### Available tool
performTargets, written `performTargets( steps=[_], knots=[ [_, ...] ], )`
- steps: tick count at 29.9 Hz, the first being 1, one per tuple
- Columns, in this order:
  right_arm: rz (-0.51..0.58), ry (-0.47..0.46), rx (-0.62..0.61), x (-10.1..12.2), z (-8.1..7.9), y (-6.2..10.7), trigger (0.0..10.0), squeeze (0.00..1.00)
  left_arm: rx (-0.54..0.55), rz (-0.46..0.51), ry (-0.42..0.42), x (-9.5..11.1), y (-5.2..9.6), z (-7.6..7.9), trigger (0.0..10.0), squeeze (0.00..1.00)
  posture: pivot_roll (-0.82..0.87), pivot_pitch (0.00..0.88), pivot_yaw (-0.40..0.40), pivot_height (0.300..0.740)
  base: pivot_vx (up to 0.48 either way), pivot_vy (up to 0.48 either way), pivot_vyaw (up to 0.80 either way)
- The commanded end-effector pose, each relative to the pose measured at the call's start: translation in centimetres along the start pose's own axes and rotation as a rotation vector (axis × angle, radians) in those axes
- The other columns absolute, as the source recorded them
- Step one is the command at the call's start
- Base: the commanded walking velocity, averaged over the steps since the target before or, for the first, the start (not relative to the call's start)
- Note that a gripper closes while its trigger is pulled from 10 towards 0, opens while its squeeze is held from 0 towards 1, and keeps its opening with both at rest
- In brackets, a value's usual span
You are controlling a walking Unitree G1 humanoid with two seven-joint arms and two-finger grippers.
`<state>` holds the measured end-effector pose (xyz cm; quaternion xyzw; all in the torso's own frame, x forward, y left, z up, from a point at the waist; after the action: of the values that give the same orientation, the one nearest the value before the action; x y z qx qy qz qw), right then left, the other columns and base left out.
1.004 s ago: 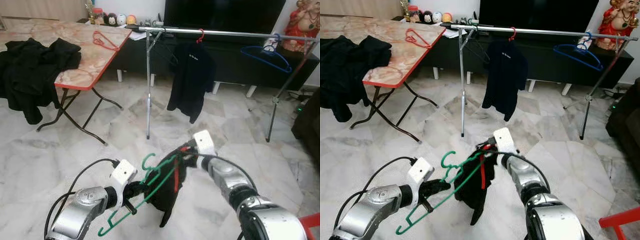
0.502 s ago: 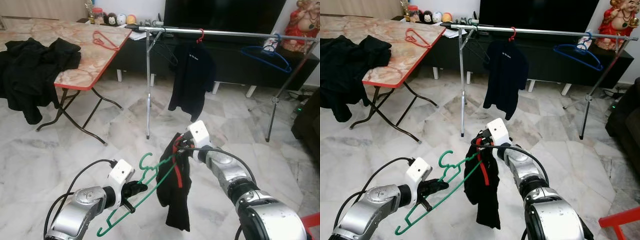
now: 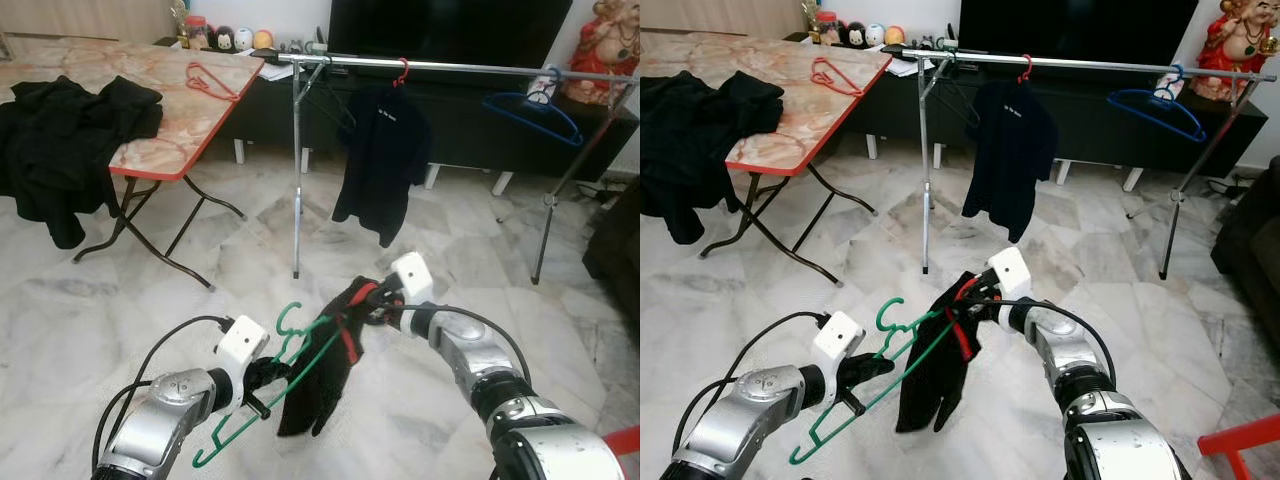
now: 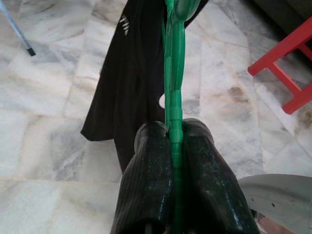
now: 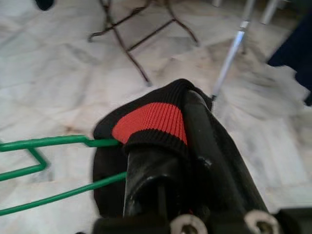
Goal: Hang hanger
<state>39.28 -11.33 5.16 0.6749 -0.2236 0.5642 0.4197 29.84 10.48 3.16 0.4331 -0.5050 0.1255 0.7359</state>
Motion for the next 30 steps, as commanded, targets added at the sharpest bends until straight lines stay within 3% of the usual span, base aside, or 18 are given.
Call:
performTargets(
  steps=[1,7,13,15,24,27,30],
  knots=[
    [0.017,-0.002,-0.047,0.8,1.1,0.1,10.0,0.00,0.042,-0.012,-0.023,0.1,0.2,-0.9,10.0,0.00,0.07,0.000,-0.100,0.740,0.000,0.000,0.00],
    [0.039,-0.009,0.007,1.2,0.0,-0.2,10.0,0.00,0.062,0.004,-0.016,0.4,0.1,-1.3,10.0,0.00,0.07,0.000,-0.100,0.740,0.000,0.000,0.00],
    [0.083,-0.015,0.223,1.8,-3.3,-0.3,10.0,0.00,0.030,0.018,-0.014,0.7,-0.2,-0.7,10.0,0.00,0.07,0.000,-0.100,0.740,0.000,0.000,0.00],
    [0.080,0.006,0.238,1.7,-3.5,-0.3,10.0,0.00,0.014,0.022,-0.011,0.8,-0.3,-0.4,10.0,0.00,0.07,0.000,-0.100,0.740,0.000,0.000,0.00],
    [0.086,0.070,0.243,1.8,-3.2,0.1,10.0,0.00,-0.136,0.031,-0.004,0.9,0.1,2.1,10.0,0.00,0.07,0.000,-0.100,0.740,0.000,0.000,0.00],
    [0.066,0.113,0.238,1.6,-3.0,0.1,10.0,0.00,-0.125,0.017,-0.019,0.7,0.2,1.9,10.0,0.00,0.07,0.000,-0.100,0.740,0.000,0.000,0.00],
    [0.038,0.122,0.157,1.7,-1.5,0.0,10.0,0.00,-0.065,0.003,-0.021,0.2,0.3,0.7,10.0,0.00,0.07,0.000,-0.102,0.740,0.000,0.000,0.00]
  ],
)
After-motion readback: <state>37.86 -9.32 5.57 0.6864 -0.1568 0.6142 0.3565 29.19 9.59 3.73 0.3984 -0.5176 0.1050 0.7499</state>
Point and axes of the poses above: a point about 5 cm out from each wrist's last joint towards the gripper, its own y axis pointing back from the gripper into the wrist, its own x axis along the axis of the wrist's last joint, z = x × y, the point moved 6 cm from there along -y, pointing out of the wrist towards the gripper, and after that the axes turned 3 degrees about y, right-handed, at the moved point
